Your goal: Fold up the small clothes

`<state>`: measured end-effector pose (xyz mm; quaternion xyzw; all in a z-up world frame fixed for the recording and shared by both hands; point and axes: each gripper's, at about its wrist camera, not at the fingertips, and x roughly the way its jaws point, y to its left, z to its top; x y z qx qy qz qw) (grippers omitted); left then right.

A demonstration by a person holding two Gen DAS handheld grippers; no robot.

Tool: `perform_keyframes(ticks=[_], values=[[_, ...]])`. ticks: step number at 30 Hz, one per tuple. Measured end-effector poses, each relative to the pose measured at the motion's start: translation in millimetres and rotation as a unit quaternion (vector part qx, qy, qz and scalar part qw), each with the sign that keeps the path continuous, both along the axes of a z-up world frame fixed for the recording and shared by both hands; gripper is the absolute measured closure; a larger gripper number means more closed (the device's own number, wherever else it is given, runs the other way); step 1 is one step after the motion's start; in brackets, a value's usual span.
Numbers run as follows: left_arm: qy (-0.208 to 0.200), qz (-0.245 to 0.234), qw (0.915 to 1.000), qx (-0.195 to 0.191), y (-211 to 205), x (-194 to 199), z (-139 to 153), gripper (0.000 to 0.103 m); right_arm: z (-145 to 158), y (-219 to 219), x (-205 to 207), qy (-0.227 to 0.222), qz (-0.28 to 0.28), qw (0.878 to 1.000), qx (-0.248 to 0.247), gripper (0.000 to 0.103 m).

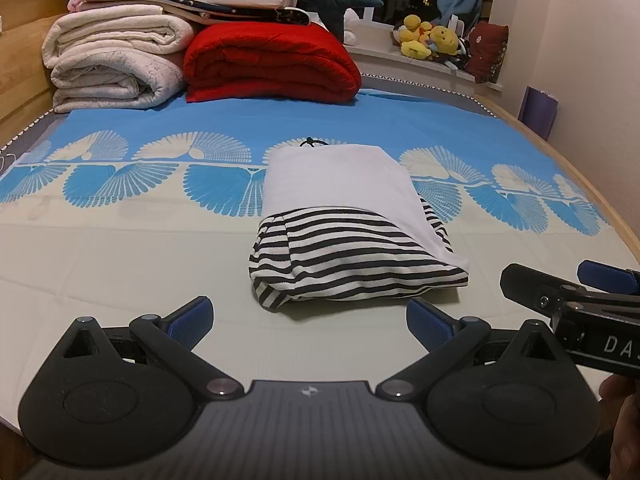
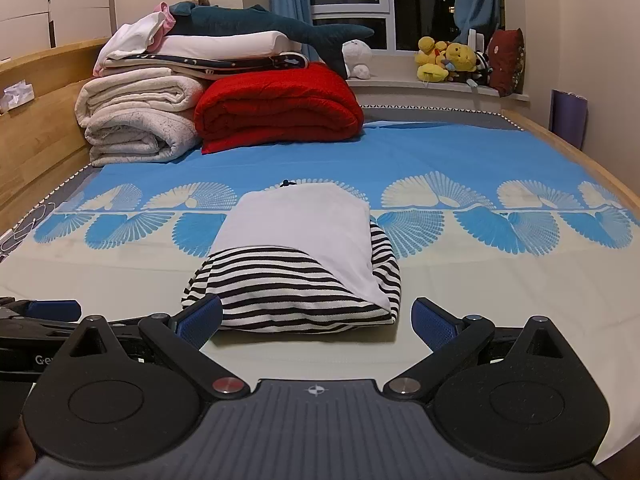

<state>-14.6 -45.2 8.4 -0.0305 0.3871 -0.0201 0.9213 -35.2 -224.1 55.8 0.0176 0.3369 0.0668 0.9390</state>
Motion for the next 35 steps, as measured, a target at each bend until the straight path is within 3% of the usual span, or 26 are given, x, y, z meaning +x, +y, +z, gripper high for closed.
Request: perform_keyframes(ticks=[35], values=[[-0.003,-0.001,1.0000,-0.001,-2.2,0.6,0.6,0.000,0.0,-1.2,1.2,0.002,-0.001,1.000,0.004,0.003]])
